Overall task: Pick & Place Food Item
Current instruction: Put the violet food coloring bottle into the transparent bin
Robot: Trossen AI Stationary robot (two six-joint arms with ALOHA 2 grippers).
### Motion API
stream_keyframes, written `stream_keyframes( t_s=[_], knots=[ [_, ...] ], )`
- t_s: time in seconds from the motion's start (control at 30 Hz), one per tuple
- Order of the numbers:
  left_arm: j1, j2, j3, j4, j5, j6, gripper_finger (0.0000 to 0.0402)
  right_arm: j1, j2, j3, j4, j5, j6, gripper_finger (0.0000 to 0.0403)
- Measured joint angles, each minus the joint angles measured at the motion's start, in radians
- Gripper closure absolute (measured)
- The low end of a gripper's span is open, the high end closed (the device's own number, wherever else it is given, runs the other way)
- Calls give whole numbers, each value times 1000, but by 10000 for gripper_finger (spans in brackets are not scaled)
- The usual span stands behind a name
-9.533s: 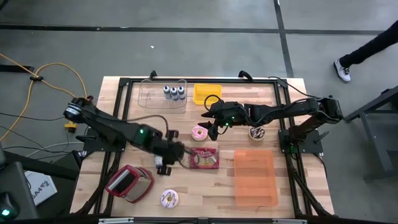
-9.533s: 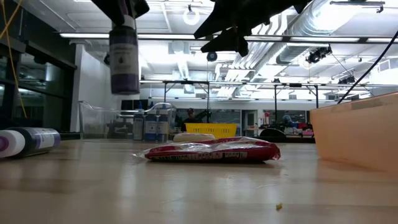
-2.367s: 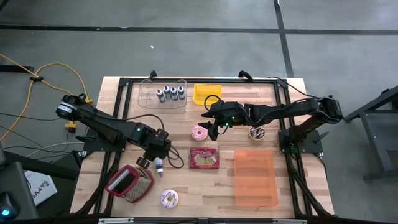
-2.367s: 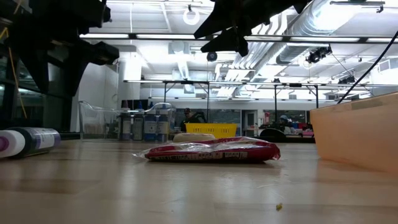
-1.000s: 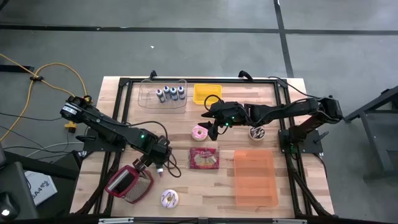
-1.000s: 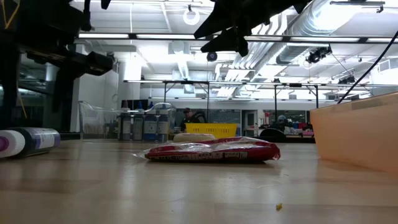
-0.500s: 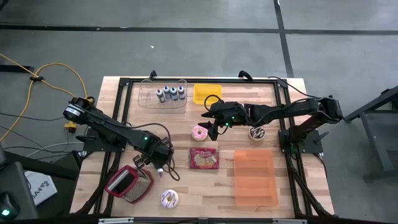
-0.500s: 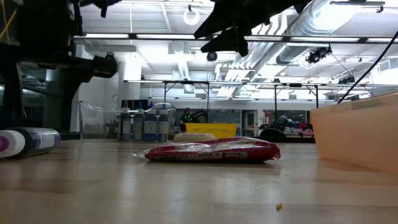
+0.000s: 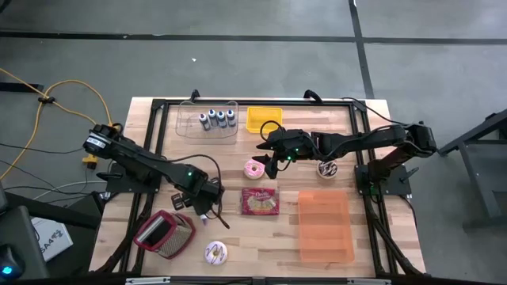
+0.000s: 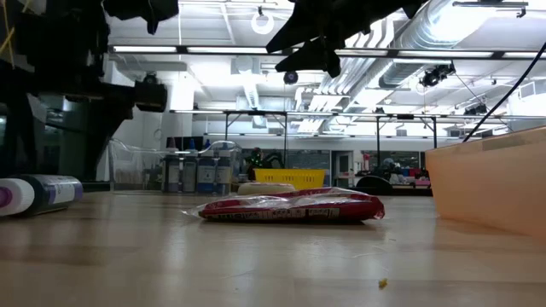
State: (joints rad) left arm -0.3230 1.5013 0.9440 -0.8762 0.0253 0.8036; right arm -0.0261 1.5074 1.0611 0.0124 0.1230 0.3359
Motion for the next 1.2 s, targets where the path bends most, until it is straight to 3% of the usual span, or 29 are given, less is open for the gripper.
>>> stream_keyframes(
  t_s=[0.5, 1.0, 1.2],
  knots=[
    [15, 61, -15, 13, 31, 131, 190, 0, 0, 0, 3, 0, 0, 190],
    [15, 101, -26, 49, 25, 134, 191, 0, 0, 0, 3, 0, 0, 190],
    [15, 112, -26, 58, 30, 131, 218, 0, 0, 0, 0, 0, 0, 190]
  ],
)
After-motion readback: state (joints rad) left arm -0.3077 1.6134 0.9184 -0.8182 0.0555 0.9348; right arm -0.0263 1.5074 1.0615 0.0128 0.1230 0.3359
